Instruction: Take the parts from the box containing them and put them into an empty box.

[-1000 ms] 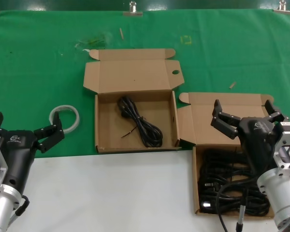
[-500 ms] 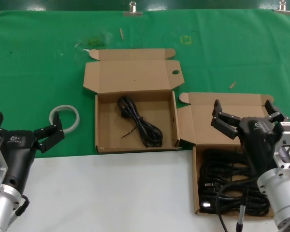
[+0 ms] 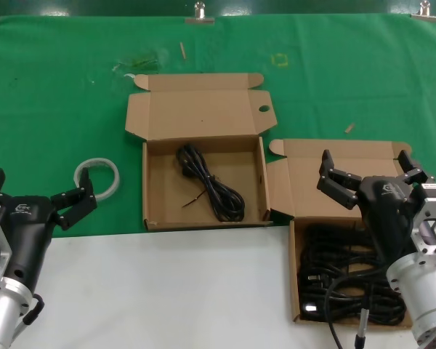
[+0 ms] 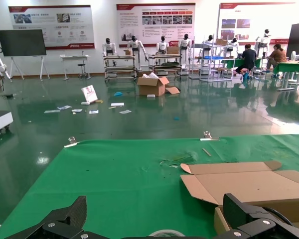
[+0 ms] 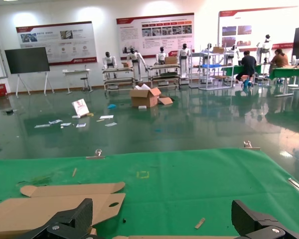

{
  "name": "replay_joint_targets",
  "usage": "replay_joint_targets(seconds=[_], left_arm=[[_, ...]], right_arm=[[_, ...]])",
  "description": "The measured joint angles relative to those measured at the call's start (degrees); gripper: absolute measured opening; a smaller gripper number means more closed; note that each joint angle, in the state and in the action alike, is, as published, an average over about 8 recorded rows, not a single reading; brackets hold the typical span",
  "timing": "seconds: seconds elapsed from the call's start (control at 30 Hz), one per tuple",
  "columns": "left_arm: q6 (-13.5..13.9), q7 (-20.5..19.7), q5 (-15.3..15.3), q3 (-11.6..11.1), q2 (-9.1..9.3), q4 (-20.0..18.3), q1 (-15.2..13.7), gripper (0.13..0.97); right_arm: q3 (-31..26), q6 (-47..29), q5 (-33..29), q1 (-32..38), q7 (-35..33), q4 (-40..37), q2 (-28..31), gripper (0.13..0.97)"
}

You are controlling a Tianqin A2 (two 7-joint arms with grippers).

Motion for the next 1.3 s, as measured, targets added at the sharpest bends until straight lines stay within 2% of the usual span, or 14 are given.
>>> replay_joint_targets(seconds=[1.3], left_arm=[[0.00,0.00,0.00,0.00,0.00,0.00,0.00,0.965]], right_arm=[[0.00,0.00,0.00,0.00,0.00,0.00,0.00,0.966]])
